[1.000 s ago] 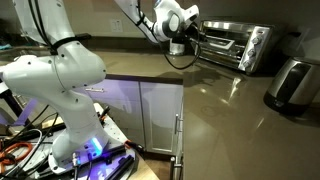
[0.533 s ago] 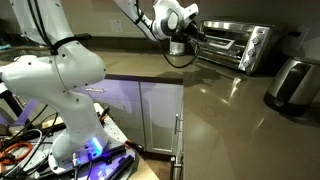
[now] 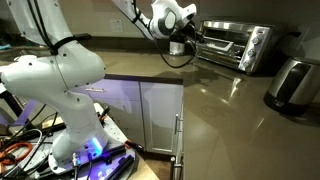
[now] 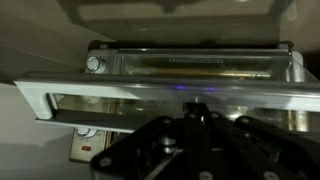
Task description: Open the door of the oven
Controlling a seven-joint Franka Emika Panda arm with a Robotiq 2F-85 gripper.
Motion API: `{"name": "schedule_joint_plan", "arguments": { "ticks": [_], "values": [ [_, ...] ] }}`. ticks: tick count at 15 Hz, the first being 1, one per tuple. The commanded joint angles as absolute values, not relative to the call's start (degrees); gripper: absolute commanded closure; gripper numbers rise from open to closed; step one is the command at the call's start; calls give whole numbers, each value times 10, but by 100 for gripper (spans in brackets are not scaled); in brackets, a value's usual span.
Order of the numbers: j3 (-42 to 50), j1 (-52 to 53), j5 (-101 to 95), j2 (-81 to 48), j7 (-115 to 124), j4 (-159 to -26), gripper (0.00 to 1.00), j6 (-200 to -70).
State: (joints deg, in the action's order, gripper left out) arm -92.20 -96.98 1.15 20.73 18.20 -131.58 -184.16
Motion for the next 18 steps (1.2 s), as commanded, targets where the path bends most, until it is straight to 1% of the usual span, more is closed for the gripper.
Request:
{"name": "schedule_joint_plan", "arguments": {
  "ticks": [1,18],
  "values": [
    [-907,-949,6,174,170,-1326,95,-1826],
    [-902,-938,7,158,171,-1349,95,-1805]
  ]
}}
